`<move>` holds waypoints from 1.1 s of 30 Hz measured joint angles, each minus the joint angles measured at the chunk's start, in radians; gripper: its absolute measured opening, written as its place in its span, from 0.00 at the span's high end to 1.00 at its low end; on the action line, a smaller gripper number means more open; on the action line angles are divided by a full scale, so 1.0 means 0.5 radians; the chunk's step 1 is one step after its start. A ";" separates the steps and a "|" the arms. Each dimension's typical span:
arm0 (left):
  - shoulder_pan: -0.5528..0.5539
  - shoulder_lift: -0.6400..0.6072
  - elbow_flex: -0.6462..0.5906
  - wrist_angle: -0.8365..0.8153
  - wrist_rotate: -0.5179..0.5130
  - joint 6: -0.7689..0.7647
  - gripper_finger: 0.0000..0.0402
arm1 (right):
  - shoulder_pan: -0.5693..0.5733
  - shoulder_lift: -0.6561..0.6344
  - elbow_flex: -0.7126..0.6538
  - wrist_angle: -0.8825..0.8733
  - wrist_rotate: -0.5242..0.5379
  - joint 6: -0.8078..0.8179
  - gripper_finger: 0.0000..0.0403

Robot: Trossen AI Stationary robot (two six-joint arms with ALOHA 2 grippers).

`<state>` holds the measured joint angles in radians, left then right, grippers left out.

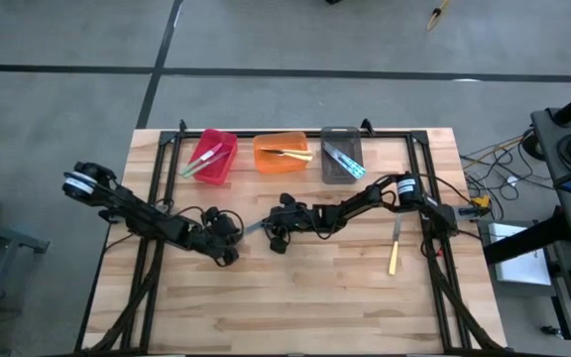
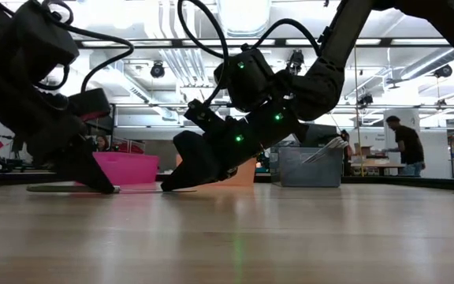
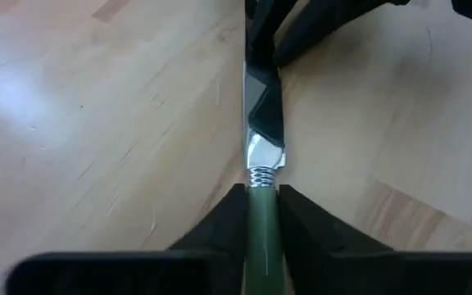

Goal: Sort silverware by color (type)

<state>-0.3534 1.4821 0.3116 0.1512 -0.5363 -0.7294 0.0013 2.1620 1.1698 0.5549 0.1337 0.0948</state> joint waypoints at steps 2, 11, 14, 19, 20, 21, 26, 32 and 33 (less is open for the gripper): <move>0.000 -0.010 0.000 -0.008 0.006 -0.029 0.93 | 0.000 -0.004 0.000 0.001 -0.004 0.002 0.85; -0.005 -0.147 0.004 -0.070 0.071 -0.093 0.93 | 0.002 -0.148 -0.008 -0.161 -0.016 0.026 0.85; -0.007 -0.237 0.000 -0.148 0.107 -0.096 0.93 | 0.002 -0.235 -0.008 -0.241 -0.013 0.025 0.85; -0.008 -0.397 0.000 -0.287 0.096 -0.191 0.97 | 0.002 -0.398 -0.024 -0.391 -0.005 0.043 0.85; -0.008 -0.430 0.002 -0.322 0.093 -0.216 0.98 | 0.002 -0.436 -0.029 -0.423 -0.005 0.043 0.85; -0.008 -0.462 0.002 -0.364 0.088 -0.241 0.99 | 0.002 -0.480 -0.033 -0.460 -0.005 0.043 0.85; -0.008 -0.637 0.001 -0.471 0.065 -0.291 0.99 | 0.002 -0.671 -0.051 -0.670 -0.005 0.025 0.85; -0.014 -0.777 0.004 -0.590 0.058 -0.285 0.99 | 0.002 -0.837 -0.157 -0.709 -0.003 0.021 0.85; -0.014 -0.782 0.004 -0.602 0.056 -0.278 0.99 | 0.002 -0.849 -0.182 -0.689 -0.002 0.021 0.85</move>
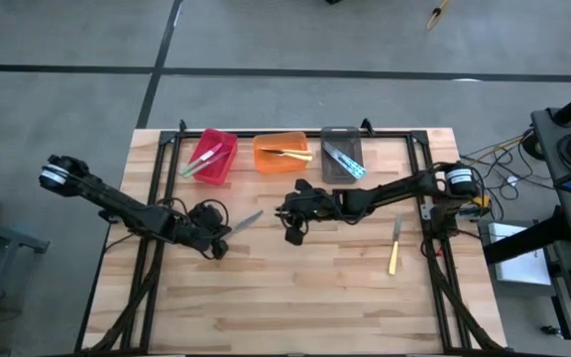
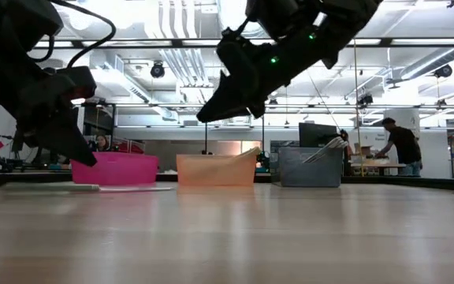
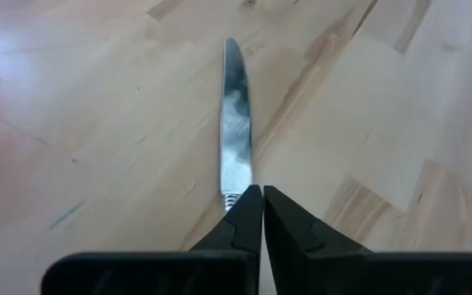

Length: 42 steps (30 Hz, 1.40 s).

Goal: Sort silverware by color (type)

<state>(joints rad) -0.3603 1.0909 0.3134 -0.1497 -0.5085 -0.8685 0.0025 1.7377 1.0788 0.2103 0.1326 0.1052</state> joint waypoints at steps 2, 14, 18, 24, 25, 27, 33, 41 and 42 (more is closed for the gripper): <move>-0.002 0.001 0.001 0.003 -0.001 0.033 0.99 | 0.000 -0.012 -0.047 0.029 0.001 0.014 0.85; 0.003 0.031 0.002 -0.012 0.010 0.120 0.99 | -0.002 -0.001 -0.238 0.274 0.002 0.078 0.85; 0.007 0.035 0.002 -0.023 0.106 0.168 0.90 | -0.002 -0.001 -0.238 0.288 0.002 0.065 0.85; 0.008 0.105 -0.001 -0.037 0.048 0.216 0.69 | -0.002 -0.001 -0.239 0.292 0.002 0.065 0.85; 0.008 0.122 -0.001 -0.037 0.036 0.215 0.65 | -0.002 -0.001 -0.239 0.292 0.002 0.065 0.85; 0.008 0.170 -0.002 -0.037 0.022 0.219 0.59 | -0.002 -0.001 -0.239 0.292 0.002 0.065 0.85; 0.007 0.345 -0.003 0.024 0.018 0.223 0.52 | -0.002 -0.001 -0.239 0.289 0.002 0.065 0.85; 0.006 0.503 0.006 0.113 -0.007 0.202 0.62 | -0.002 -0.001 -0.239 0.286 0.002 0.065 0.85; 0.006 0.511 0.006 0.120 -0.007 0.193 0.64 | -0.002 -0.001 -0.239 0.285 0.001 0.065 0.85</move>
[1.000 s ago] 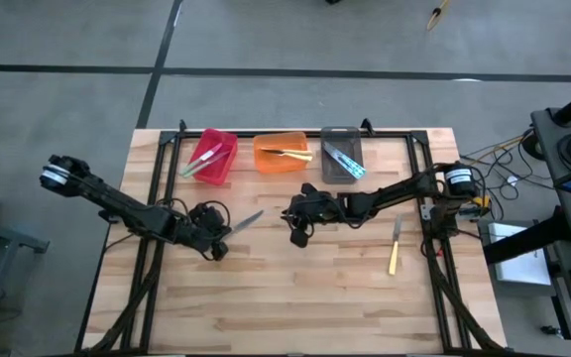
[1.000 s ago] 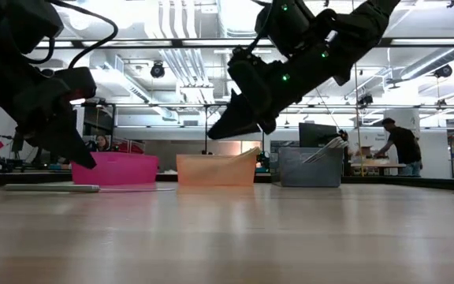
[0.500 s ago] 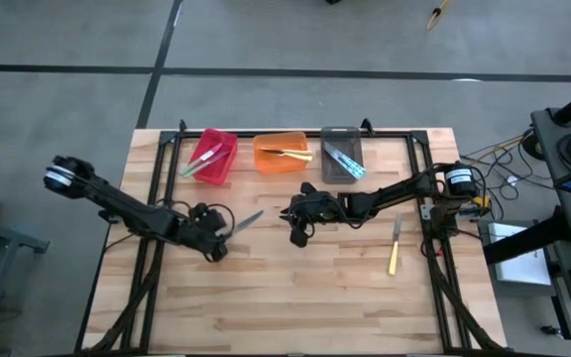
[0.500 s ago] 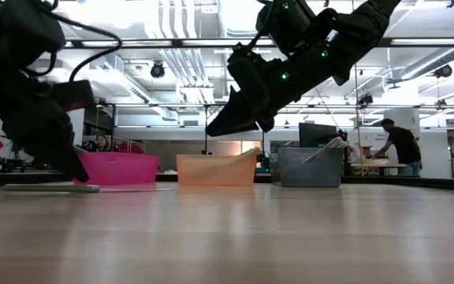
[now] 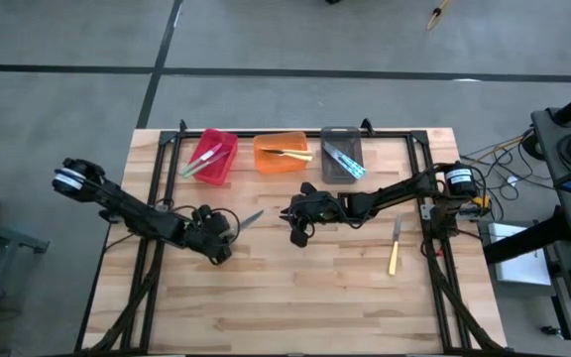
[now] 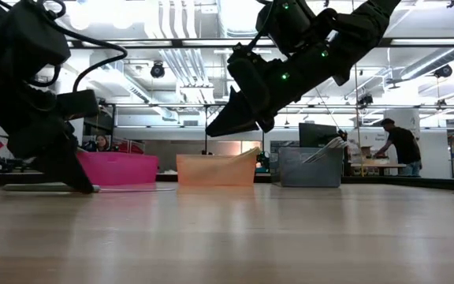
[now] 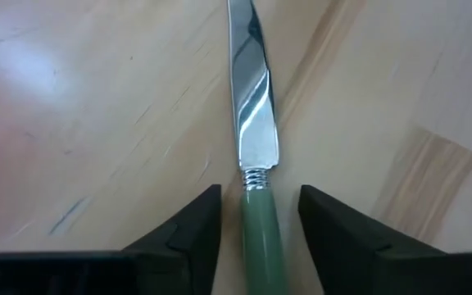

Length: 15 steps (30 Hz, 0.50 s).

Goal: Sort silverware by color (type)

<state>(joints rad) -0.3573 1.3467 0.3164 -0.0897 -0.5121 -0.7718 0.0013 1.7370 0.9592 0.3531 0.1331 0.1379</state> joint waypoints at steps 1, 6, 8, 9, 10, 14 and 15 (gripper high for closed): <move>0.000 0.006 0.000 0.002 0.001 -0.009 0.67 | 0.000 0.000 0.000 0.000 0.000 0.000 0.85; 0.000 0.033 0.001 0.002 -0.011 -0.104 0.86 | 0.000 0.000 0.000 -0.008 -0.001 0.000 0.85; 0.000 0.032 0.001 -0.003 -0.020 -0.184 0.94 | 0.001 0.000 0.000 -0.008 -0.001 0.000 0.85; 0.000 0.028 0.001 -0.007 -0.020 -0.220 0.94 | 0.002 0.000 0.000 -0.008 -0.001 0.000 0.85; -0.001 0.023 0.000 -0.008 -0.020 -0.249 0.94 | 0.002 0.000 0.000 -0.009 -0.002 -0.005 0.85; -0.005 0.009 0.034 -0.041 -0.003 -0.274 0.94 | 0.001 0.000 0.000 -0.010 -0.002 -0.030 0.85; -0.005 0.002 0.046 -0.050 0.000 -0.265 0.94 | 0.001 0.000 0.000 -0.011 -0.002 -0.036 0.85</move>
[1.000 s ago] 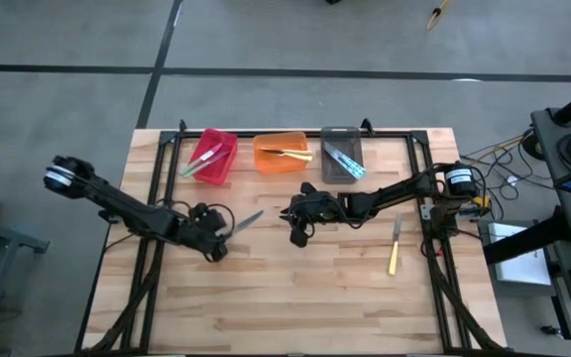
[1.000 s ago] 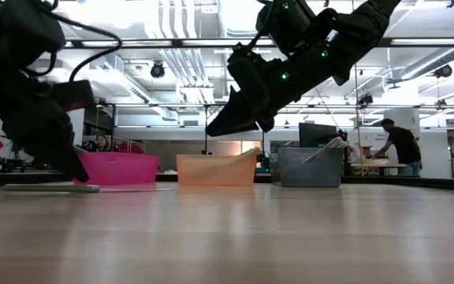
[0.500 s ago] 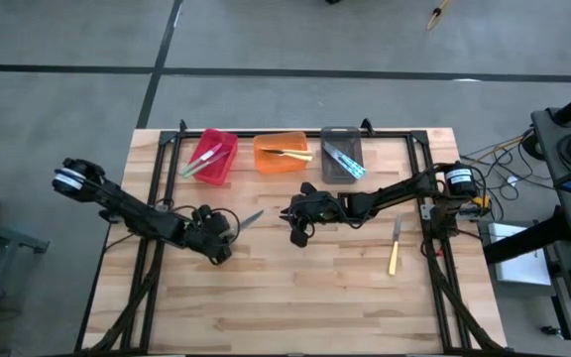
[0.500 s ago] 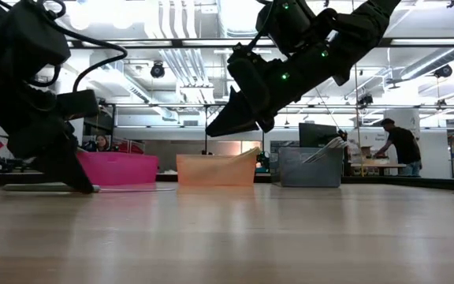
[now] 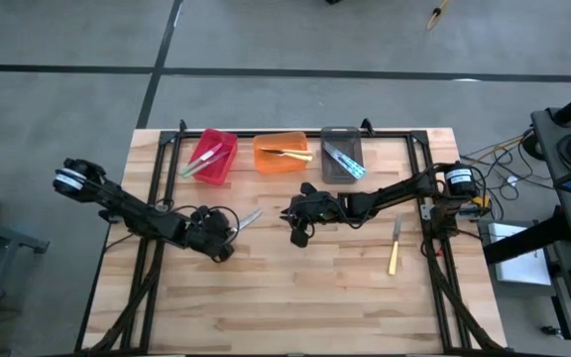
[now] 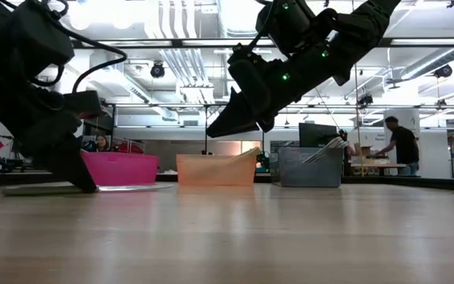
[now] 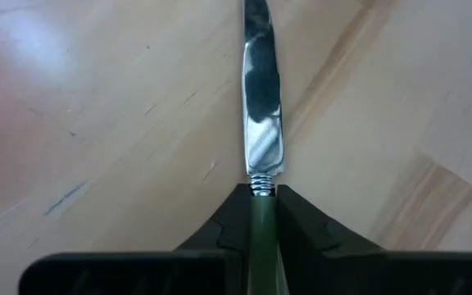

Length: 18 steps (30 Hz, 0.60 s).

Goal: Sort silverware by color (type)

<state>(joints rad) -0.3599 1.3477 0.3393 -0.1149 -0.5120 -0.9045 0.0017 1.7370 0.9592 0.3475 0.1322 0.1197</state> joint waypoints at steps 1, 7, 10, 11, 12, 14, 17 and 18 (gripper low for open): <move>0.000 -0.007 0.019 -0.017 0.008 0.011 0.94 | 0.000 0.000 0.000 -0.002 0.000 -0.001 0.85; -0.004 -0.080 0.122 -0.128 0.064 0.010 0.98 | 0.000 0.000 -0.001 -0.032 0.000 -0.004 0.85; -0.008 -0.119 0.140 -0.186 0.058 0.004 1.00 | 0.000 0.000 -0.001 -0.072 0.000 -0.004 0.85; -0.008 -0.136 0.144 -0.191 0.062 0.004 0.99 | 0.000 0.000 -0.001 -0.082 0.000 -0.004 0.85; -0.008 -0.148 0.148 -0.188 0.062 0.004 0.99 | 0.000 0.000 -0.001 -0.090 0.000 -0.003 0.85; -0.008 -0.167 0.148 -0.198 0.065 0.004 0.99 | 0.000 0.000 -0.004 -0.094 0.000 -0.003 0.85; -0.008 -0.173 0.148 -0.209 0.098 0.004 0.99 | 0.000 0.000 -0.012 -0.095 0.000 -0.003 0.85; -0.010 -0.172 0.148 -0.209 0.116 0.006 0.99 | 0.000 0.000 -0.014 -0.095 0.000 -0.003 0.85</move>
<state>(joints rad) -0.3647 1.2615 0.4133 -0.2195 -0.4542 -0.9016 0.0017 1.7370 0.9524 0.3002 0.1322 0.1181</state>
